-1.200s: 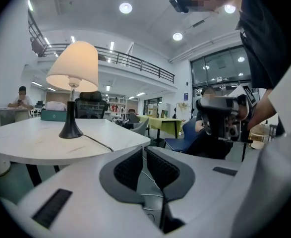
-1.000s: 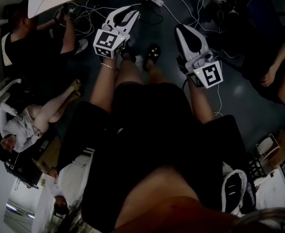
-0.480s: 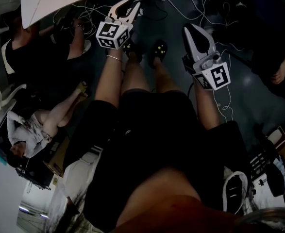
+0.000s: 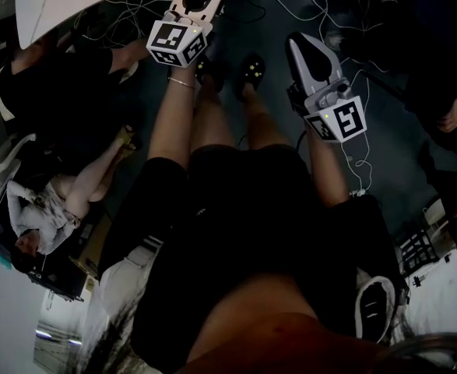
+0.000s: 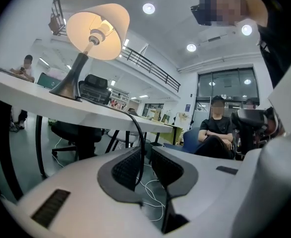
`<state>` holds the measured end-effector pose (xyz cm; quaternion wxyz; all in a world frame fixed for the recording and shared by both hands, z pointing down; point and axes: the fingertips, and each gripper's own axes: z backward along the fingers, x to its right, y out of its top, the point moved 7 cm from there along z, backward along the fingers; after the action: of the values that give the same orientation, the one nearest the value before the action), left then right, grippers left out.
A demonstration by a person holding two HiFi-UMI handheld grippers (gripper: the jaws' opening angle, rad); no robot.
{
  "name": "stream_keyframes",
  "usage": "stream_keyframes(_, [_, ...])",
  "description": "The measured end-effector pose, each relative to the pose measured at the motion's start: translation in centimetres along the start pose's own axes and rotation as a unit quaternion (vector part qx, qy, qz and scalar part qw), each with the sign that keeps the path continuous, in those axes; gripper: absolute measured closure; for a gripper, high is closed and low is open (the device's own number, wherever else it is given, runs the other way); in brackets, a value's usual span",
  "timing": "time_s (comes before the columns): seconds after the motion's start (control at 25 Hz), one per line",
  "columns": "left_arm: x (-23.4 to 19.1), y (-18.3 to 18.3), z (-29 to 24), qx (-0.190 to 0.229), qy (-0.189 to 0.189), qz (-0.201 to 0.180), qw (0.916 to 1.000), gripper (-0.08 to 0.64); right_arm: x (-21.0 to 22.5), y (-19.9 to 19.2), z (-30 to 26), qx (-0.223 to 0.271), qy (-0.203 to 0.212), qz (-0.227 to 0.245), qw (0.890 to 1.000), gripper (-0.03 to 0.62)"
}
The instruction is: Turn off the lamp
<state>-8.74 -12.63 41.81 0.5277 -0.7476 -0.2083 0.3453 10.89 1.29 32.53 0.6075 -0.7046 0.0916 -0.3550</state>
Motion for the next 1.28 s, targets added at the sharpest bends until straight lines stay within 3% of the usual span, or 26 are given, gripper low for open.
stream_keyframes(0.12, [0.1, 0.6, 0.1, 0.003, 0.000, -0.012, 0.9999, 0.538, 0.6, -0.2, 0.0, -0.006, -0.003, 0.009, 1.000, 0.588])
stream_keyframes(0.76, [1.7, 6.2, 4.1, 0.076, 0.011, 0.004, 0.9970, 0.541, 2.1, -5.1, -5.1, -0.066, 0.048, -0.008, 0.997, 0.568])
stream_keyframes(1.28, [1.1, 7.9, 5.7, 0.084, -0.017, 0.012, 0.9962, 0.541, 3.3, -10.0, -12.5, -0.128, 0.077, -0.012, 0.989, 0.482])
